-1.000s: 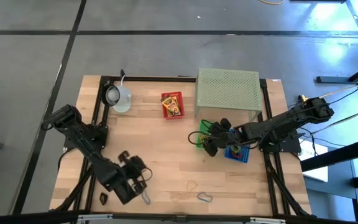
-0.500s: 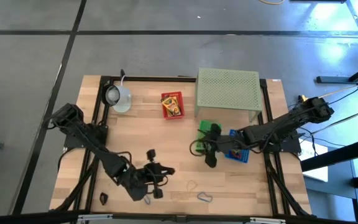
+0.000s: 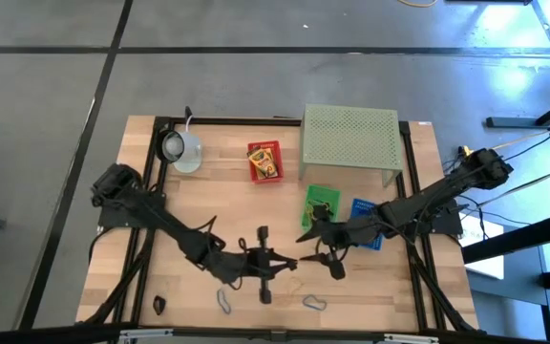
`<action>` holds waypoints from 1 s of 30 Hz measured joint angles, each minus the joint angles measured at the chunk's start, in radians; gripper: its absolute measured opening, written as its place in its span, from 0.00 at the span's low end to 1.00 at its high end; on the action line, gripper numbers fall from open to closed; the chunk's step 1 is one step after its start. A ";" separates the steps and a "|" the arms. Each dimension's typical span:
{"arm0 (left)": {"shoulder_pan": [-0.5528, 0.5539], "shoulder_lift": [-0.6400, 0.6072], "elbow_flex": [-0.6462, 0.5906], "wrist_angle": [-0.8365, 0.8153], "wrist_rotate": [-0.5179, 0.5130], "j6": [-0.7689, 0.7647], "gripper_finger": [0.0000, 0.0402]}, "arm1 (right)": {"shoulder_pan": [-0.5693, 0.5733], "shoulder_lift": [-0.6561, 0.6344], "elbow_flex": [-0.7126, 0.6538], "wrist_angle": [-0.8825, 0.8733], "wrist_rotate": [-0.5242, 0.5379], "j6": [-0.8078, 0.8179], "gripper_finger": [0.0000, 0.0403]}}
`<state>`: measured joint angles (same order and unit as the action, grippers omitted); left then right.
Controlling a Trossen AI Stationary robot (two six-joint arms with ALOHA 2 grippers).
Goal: Pick & Place Office Desk Supplies
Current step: Put the black rubber band into the green bin
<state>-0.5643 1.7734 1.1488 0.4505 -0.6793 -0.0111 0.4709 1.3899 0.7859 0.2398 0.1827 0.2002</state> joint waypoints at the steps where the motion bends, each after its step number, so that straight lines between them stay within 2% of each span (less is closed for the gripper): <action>1: 0.007 0.004 0.000 0.009 0.010 0.007 0.01 | 0.001 0.000 0.000 0.000 0.000 -0.003 0.57; 7: 0.059 0.011 0.000 0.037 0.077 -0.013 0.01 | 0.002 0.000 0.000 0.007 0.002 -0.010 0.57; 19: 0.123 0.012 0.000 0.056 0.071 -0.027 0.01 | 0.002 0.000 0.000 0.023 0.004 -0.014 0.57; 30: 0.125 0.012 0.000 0.055 0.049 0.015 0.01 | 0.002 0.000 0.000 0.023 0.024 -0.013 0.57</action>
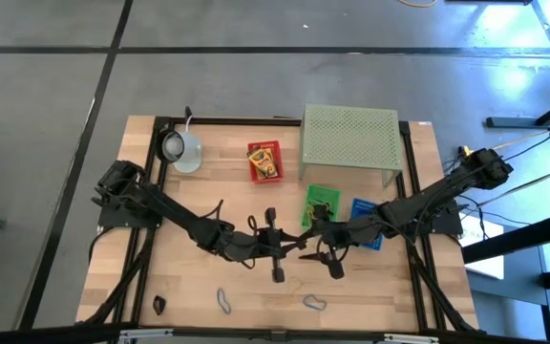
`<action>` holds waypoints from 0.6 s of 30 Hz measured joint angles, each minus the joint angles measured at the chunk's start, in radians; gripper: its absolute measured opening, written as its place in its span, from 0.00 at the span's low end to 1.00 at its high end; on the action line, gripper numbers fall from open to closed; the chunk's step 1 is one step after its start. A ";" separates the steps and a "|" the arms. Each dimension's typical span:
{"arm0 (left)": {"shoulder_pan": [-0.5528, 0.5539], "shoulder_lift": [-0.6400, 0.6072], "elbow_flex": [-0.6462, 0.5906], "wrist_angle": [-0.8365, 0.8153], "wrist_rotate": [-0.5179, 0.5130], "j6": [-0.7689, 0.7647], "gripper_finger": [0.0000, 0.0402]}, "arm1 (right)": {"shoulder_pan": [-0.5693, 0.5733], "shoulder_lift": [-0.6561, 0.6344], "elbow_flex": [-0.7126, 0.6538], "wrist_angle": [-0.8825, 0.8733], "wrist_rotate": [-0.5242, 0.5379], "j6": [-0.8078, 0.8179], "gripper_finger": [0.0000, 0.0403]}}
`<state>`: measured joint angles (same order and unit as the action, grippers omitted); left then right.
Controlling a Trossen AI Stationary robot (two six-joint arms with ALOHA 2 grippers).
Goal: Pick & Place Office Desk Supplies
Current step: Put the black rubber band into the green bin
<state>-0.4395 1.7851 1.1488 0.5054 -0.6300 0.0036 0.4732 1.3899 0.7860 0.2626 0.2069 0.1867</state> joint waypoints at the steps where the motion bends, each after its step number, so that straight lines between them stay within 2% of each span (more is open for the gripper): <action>1: 0.002 0.000 0.000 0.000 0.000 0.000 0.01 | 0.000 0.000 0.000 0.000 0.012 0.000 0.57; 18: 0.035 0.000 0.000 0.001 0.021 -0.043 0.01 | 0.000 0.000 0.000 0.000 0.021 0.003 0.57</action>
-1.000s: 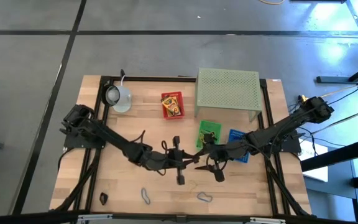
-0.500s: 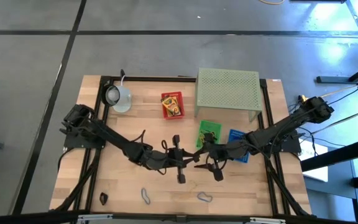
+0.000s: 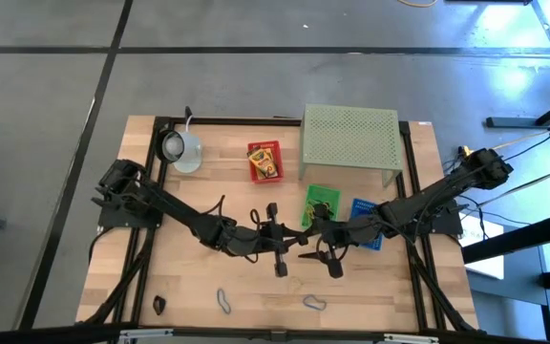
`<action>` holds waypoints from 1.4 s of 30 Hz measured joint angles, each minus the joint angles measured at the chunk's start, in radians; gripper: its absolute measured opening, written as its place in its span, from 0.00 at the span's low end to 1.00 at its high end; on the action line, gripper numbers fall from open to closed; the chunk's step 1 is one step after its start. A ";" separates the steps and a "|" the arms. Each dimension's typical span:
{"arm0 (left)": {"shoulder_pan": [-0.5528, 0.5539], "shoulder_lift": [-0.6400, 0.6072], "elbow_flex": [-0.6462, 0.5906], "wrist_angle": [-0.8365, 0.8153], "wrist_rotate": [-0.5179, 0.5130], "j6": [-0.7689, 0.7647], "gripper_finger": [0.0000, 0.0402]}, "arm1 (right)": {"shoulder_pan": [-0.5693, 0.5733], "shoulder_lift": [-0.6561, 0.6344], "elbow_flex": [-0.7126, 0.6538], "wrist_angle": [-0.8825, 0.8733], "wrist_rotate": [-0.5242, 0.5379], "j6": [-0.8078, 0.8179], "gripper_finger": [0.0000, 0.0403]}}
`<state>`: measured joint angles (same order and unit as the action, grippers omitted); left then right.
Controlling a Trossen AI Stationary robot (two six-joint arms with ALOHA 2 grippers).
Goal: Pick & Place Office Desk Supplies
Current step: Put the black rubber band into the green bin
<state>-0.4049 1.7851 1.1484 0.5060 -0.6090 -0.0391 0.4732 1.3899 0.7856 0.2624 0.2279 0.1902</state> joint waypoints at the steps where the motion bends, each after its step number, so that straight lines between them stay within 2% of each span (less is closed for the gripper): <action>1: 0.000 0.000 0.000 0.000 0.000 0.000 0.01 | 0.000 0.000 0.000 0.000 0.000 0.000 0.56; 4: 0.000 0.000 0.000 0.000 0.000 0.000 0.01 | 0.000 0.000 0.000 0.000 0.000 0.005 0.53; 8: 0.000 0.000 0.000 0.000 0.000 0.000 0.01 | 0.000 0.000 0.000 0.002 0.037 0.025 0.43; 19: 0.000 0.000 0.000 0.000 0.004 0.000 0.01 | -0.001 0.000 0.000 0.005 0.079 0.060 0.04; 23: 0.000 0.000 0.000 -0.001 0.003 -0.011 0.01 | -0.001 0.000 0.000 0.005 0.077 0.060 0.04; 28: 0.000 0.000 0.000 -0.013 -0.001 -0.099 0.04 | -0.001 0.000 0.000 0.003 0.071 0.060 0.02; 37: -0.004 -0.002 0.000 -0.115 -0.020 -0.184 0.27 | -0.003 0.000 0.000 -0.081 0.067 0.076 0.02; 42: -0.019 -0.002 -0.001 -0.159 -0.054 -0.187 0.35 | -0.009 -0.020 0.000 -0.157 0.086 0.099 0.02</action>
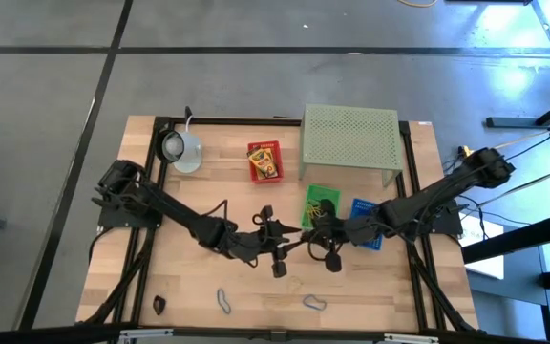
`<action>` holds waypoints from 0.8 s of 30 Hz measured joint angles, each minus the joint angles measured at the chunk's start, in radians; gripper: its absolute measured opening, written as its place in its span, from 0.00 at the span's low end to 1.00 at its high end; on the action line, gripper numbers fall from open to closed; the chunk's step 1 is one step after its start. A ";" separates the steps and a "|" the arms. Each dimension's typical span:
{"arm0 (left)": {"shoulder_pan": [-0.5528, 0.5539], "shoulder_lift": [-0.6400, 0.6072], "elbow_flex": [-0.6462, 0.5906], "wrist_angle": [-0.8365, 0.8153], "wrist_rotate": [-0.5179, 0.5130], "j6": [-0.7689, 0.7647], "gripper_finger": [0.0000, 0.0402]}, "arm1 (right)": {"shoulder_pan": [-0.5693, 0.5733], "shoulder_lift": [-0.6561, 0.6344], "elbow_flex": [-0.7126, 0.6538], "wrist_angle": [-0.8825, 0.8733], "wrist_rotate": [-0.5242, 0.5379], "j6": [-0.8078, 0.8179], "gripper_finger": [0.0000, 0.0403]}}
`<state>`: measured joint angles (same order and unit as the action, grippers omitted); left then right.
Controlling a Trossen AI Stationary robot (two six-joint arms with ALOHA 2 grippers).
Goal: Pick & Place Office Desk Supplies
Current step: Put the black rubber band into the green bin
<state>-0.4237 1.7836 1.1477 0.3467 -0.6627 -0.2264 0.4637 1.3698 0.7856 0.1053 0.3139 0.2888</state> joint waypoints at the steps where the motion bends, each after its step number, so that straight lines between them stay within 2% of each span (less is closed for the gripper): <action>1: -0.003 0.000 0.000 -0.004 -0.001 0.000 0.36 | 0.000 -0.009 0.000 -0.030 0.023 0.009 0.02; 9: -0.035 0.000 0.000 -0.032 -0.001 0.000 0.38 | 0.000 -0.049 -0.003 -0.342 0.228 0.160 0.03; 13: -0.045 0.000 0.000 -0.037 -0.001 0.000 0.37 | -0.025 -0.044 -0.036 -0.411 0.270 0.237 0.03; 15: -0.050 -0.001 0.000 -0.037 -0.002 0.000 0.37 | -0.046 -0.044 -0.051 -0.415 0.266 0.271 0.03; 21: -0.061 -0.001 0.000 -0.049 -0.002 -0.014 0.37 | -0.119 -0.044 -0.096 -0.405 0.116 0.379 0.04; 24: -0.066 -0.001 0.000 -0.082 -0.002 -0.056 0.37 | -0.142 -0.038 -0.115 -0.404 0.089 0.431 0.04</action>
<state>-0.4901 1.7821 1.1477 0.2643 -0.6643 -0.2821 0.3220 1.3319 0.6702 -0.2989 0.4026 0.7200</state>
